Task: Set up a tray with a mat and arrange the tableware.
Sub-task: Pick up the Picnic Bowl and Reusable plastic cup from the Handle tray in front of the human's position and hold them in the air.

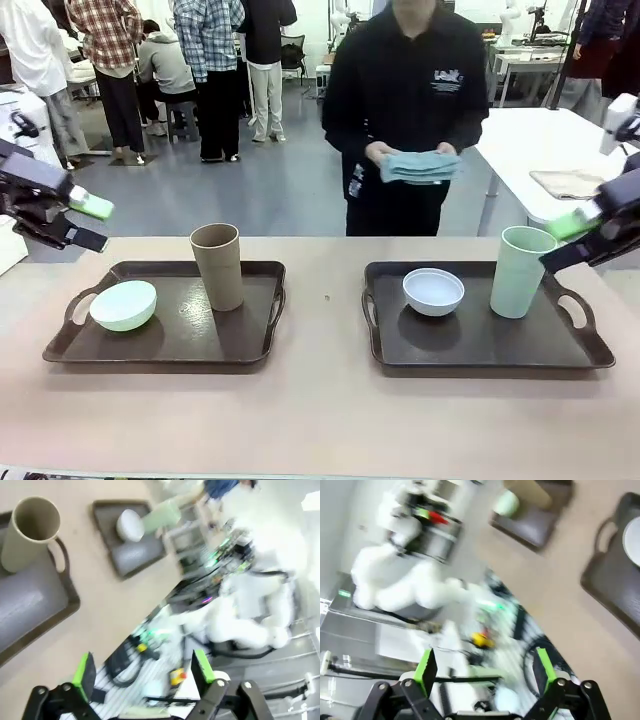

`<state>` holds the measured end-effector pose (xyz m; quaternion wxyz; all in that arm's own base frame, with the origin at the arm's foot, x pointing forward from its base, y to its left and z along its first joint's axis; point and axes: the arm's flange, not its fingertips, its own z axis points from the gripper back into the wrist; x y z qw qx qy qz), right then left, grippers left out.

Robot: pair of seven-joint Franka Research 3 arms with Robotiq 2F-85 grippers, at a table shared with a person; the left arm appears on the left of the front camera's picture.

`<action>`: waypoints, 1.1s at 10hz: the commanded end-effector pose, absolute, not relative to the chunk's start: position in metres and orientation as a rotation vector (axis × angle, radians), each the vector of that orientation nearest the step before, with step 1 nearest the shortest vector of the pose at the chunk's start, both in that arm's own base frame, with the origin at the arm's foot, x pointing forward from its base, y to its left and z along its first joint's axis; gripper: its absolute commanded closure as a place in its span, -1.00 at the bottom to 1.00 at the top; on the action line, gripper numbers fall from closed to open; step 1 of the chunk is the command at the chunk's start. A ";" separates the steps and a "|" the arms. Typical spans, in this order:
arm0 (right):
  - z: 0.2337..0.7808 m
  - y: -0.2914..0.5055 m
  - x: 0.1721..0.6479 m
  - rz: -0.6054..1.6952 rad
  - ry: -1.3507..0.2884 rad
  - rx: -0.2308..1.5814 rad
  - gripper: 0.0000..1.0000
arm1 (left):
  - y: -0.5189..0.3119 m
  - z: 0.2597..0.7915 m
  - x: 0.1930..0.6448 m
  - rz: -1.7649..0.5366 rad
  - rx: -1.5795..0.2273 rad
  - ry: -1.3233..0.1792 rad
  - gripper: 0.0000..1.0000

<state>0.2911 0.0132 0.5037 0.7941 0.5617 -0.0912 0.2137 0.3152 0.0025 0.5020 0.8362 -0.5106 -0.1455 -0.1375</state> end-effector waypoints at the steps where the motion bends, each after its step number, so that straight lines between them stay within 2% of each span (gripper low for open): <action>1: 0.459 -0.006 0.322 0.098 -0.149 1.735 -1.00 | 0.005 0.459 0.364 -0.155 -1.253 -0.172 -1.00; 2: 0.435 -0.012 0.325 -0.027 -0.145 1.756 -1.00 | 0.003 0.430 0.373 -0.100 -1.308 -0.139 -1.00; 3: 0.424 -0.016 0.327 -0.117 -0.148 1.742 -1.00 | -0.004 0.418 0.373 -0.077 -1.280 -0.120 -1.00; 4: 0.460 -0.021 0.316 0.255 -0.166 1.509 -1.00 | 0.015 0.446 0.346 -0.132 -1.269 -0.198 -1.00; 6: 0.460 -0.021 0.316 0.255 -0.166 1.509 -1.00 | 0.015 0.446 0.346 -0.132 -1.269 -0.198 -1.00; 7: 0.460 -0.021 0.316 0.255 -0.166 1.509 -1.00 | 0.008 0.419 0.360 -0.091 -1.289 -0.148 -1.00; 11: 0.460 -0.021 0.316 0.255 -0.166 1.509 -1.00 | 0.037 0.455 0.335 -0.002 -1.394 -0.320 -1.00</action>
